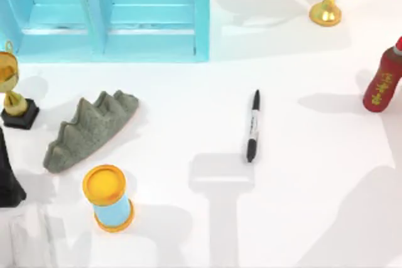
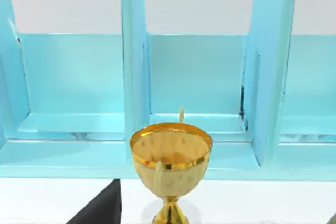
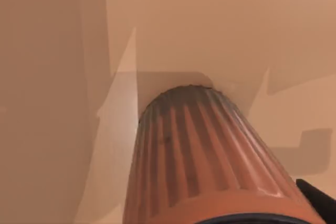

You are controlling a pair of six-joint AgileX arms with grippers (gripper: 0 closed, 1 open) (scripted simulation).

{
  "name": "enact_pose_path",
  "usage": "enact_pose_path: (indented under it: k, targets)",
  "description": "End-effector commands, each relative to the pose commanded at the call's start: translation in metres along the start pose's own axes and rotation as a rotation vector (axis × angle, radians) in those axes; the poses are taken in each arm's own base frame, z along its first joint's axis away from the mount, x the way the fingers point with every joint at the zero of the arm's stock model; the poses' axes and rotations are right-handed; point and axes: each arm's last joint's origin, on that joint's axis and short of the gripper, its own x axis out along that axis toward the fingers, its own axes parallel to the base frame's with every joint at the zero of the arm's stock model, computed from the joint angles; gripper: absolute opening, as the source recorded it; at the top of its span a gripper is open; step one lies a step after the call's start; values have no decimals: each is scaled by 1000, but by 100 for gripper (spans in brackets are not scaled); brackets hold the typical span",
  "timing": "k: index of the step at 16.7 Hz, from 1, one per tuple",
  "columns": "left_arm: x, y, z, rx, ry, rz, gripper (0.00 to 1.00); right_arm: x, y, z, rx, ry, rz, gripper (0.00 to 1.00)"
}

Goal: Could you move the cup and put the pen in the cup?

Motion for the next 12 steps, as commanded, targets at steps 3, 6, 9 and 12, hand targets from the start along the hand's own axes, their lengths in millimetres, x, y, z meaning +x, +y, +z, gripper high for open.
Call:
enact_pose_path:
  k: [3, 6, 9, 12]
  targets:
    - [0, 0, 0, 0, 0, 0, 100, 0, 0, 0, 0, 0, 0, 0]
    - [0, 0, 0, 0, 0, 0, 100, -1, 1, 1, 0, -1, 0, 0]
    - [0, 0, 0, 0, 0, 0, 100, -19, 18, 9, -2, 0, 0, 0]
    - [0, 0, 0, 0, 0, 0, 100, -56, 55, 19, -4, 7, 2, 0]
